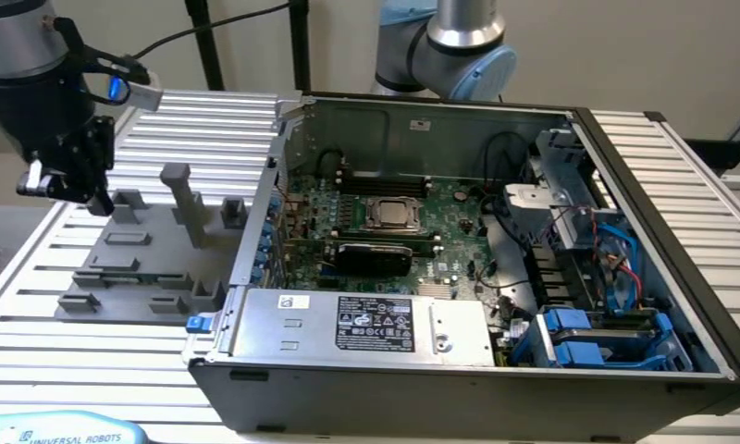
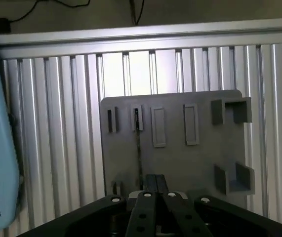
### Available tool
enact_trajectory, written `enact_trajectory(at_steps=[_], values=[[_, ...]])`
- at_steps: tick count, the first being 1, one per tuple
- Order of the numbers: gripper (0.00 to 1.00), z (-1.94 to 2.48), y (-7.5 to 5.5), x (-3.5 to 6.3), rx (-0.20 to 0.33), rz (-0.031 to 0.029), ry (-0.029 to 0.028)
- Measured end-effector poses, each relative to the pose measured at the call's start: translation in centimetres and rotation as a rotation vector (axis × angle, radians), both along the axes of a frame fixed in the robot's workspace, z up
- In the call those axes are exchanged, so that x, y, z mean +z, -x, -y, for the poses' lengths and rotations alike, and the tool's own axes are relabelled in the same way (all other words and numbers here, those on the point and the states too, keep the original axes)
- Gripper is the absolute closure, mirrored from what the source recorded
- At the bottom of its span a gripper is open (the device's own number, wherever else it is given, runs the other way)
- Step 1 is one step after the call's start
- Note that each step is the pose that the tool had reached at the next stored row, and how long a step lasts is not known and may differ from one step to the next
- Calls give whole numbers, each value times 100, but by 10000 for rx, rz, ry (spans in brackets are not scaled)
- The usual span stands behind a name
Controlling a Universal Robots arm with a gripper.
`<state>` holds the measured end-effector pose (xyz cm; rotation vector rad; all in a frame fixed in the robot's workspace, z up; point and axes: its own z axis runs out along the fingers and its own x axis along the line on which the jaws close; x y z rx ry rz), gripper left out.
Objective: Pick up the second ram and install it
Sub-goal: 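Pick up the second ram and move it above second insertion slot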
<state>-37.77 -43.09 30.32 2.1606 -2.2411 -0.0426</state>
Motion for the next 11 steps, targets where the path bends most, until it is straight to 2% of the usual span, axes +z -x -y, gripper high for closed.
enact_trajectory(at_steps=[4, 11], values=[[89, 0, -5, -39, 558, 22, 17], [89, 1, -69, -137, 949, 25, 48]])
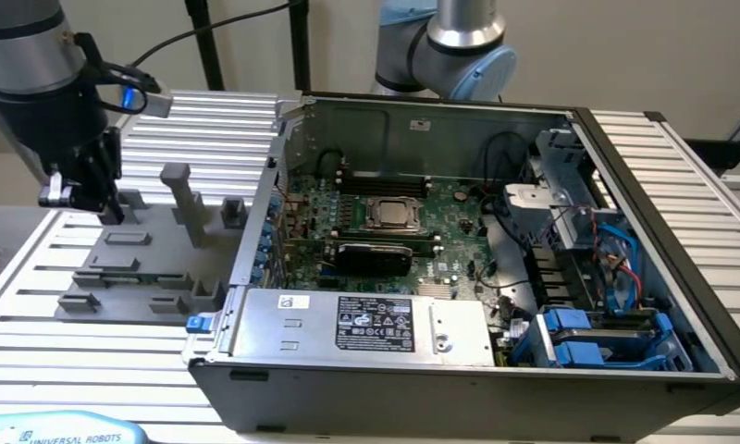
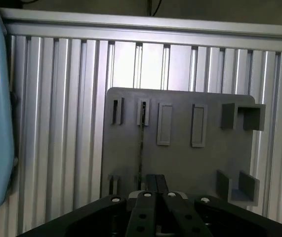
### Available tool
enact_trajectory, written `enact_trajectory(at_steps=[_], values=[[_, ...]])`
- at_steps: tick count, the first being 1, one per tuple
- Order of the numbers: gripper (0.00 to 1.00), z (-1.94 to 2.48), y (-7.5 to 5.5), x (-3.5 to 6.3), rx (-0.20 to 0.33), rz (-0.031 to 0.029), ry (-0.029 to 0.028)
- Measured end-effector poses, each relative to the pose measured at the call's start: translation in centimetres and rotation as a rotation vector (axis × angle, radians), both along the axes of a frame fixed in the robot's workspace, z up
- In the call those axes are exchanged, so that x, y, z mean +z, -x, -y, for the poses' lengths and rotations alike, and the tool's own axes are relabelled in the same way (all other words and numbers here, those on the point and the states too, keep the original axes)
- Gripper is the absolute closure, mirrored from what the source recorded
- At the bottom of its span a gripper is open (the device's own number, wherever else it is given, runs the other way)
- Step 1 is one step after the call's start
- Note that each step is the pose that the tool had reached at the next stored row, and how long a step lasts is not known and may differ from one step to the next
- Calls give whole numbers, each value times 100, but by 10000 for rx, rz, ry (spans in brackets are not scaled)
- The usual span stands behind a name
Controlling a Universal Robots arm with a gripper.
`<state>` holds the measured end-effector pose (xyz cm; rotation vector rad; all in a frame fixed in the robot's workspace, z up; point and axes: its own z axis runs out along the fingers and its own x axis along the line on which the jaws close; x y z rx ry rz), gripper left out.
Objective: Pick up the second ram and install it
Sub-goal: 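Pick up the second ram and move it above second insertion slot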
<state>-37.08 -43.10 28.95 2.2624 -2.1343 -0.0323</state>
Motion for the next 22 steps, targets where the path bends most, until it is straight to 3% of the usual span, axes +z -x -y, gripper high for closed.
enact_trajectory(at_steps=[10, 12, 15, 16, 22], values=[[88, 42, -49, -174, 229, -1, 2], [76, 55, -49, -210, 236, -1, 1], [70, 65, -49, -264, 236, 0, 1], [64, 69, -49, -282, 237, 1, 1], [64, 73, -49, -392, 237, 1, 1]])
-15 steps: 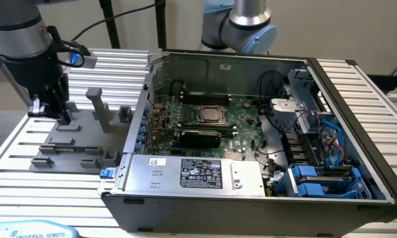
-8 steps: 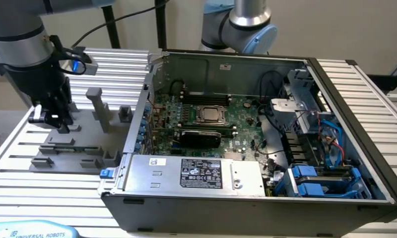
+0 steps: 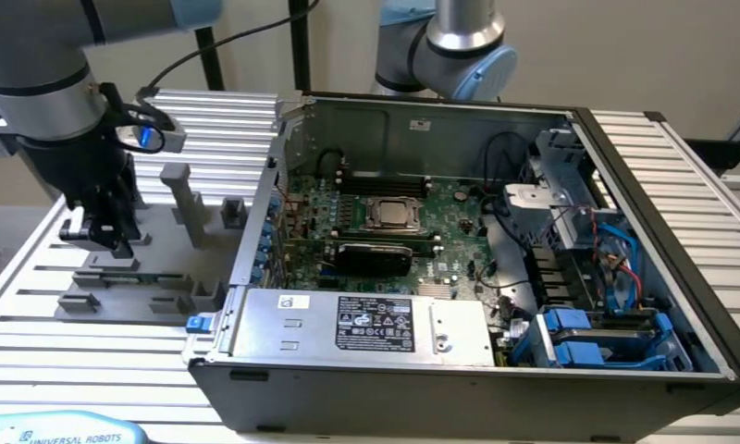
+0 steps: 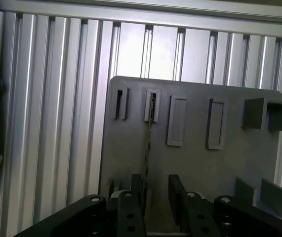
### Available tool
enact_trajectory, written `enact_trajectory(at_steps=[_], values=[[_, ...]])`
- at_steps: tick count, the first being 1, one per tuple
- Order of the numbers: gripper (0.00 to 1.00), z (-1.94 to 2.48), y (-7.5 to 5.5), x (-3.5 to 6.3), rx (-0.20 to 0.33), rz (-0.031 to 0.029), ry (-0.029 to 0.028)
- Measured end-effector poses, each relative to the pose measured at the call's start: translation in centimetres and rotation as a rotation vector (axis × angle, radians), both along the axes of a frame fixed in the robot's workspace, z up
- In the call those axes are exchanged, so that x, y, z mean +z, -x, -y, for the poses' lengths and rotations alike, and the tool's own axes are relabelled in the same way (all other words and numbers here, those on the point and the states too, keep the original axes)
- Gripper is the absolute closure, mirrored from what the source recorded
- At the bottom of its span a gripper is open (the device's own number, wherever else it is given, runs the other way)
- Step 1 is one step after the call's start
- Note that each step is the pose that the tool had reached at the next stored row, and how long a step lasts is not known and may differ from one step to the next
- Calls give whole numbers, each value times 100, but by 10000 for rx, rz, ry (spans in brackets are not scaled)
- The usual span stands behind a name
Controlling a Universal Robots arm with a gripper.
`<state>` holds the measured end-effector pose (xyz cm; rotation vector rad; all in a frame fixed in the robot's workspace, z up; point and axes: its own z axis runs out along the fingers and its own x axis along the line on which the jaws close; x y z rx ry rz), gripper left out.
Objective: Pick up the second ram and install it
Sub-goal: 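Pick up the second ram and move it above second insertion slot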
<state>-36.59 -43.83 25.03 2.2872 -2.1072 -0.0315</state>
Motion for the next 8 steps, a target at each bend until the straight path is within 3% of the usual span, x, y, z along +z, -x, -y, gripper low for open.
enact_trajectory(at_steps=[8], values=[[64, 12, -1, -146, 1, 1, -1]])
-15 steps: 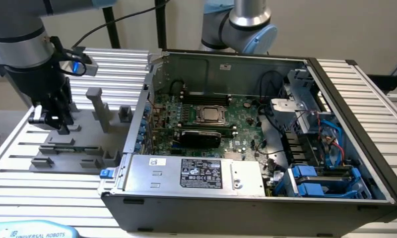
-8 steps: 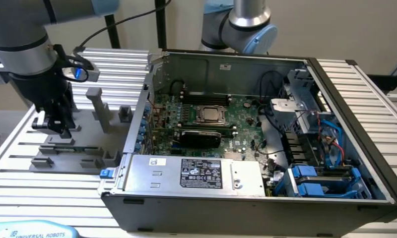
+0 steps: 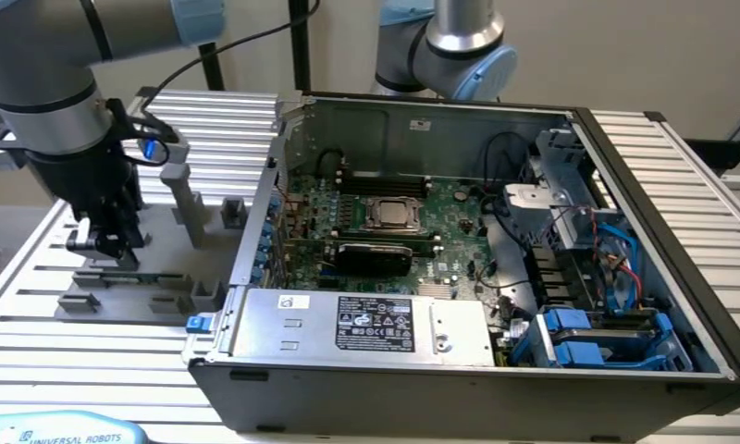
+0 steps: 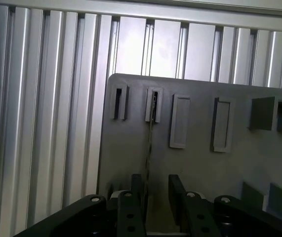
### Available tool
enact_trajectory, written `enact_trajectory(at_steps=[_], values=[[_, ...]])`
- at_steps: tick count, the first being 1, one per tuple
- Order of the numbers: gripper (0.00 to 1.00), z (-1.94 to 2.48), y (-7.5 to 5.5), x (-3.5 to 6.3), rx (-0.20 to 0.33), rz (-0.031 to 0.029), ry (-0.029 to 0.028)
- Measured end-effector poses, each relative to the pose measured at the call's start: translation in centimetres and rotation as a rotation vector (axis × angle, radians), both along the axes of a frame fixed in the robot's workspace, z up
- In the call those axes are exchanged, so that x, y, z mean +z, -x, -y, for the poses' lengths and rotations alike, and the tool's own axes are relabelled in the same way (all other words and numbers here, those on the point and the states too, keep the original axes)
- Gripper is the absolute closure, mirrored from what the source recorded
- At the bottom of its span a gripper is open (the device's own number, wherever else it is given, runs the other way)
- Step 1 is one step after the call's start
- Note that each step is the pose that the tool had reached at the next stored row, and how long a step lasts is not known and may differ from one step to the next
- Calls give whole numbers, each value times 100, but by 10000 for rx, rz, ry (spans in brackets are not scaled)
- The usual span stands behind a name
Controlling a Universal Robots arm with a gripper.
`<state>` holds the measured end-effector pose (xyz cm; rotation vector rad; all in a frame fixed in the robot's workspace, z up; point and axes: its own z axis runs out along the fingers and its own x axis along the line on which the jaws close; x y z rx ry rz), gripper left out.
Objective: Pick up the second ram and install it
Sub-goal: 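Pick up the second ram and move it above second insertion slot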
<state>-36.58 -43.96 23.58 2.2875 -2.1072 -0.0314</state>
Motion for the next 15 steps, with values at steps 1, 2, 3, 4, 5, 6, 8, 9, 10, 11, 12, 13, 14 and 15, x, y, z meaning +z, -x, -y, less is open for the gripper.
enact_trajectory(at_steps=[1, 2, 3, 4, 5, 6, 8, 9, 10, 11, 12, 13, 14, 15], values=[[64, 5, 0, -19, 0, -1, 1], [64, 9, 0, -37, 0, 0, 1], [64, 13, 1, -54, -1, -1, 1], [64, 18, 1, -72, 0, -1, 1], [64, 23, 1, -92, -1, -1, 1], [64, 26, 2, -110, -2, -1, 1], [64, 29, 3, -146, -2, -1, 1], [64, 30, 4, -165, -2, 0, 0], [64, 30, 5, -183, -1, 0, 0], [64, 30, 8, -201, 0, -1, 0], [64, 30, 11, -219, 0, -1, 1], [64, 30, 16, -237, -1, -1, 1], [64, 30, 20, -255, -1, -1, 1], [64, 30, 25, -273, -1, -1, 1]])
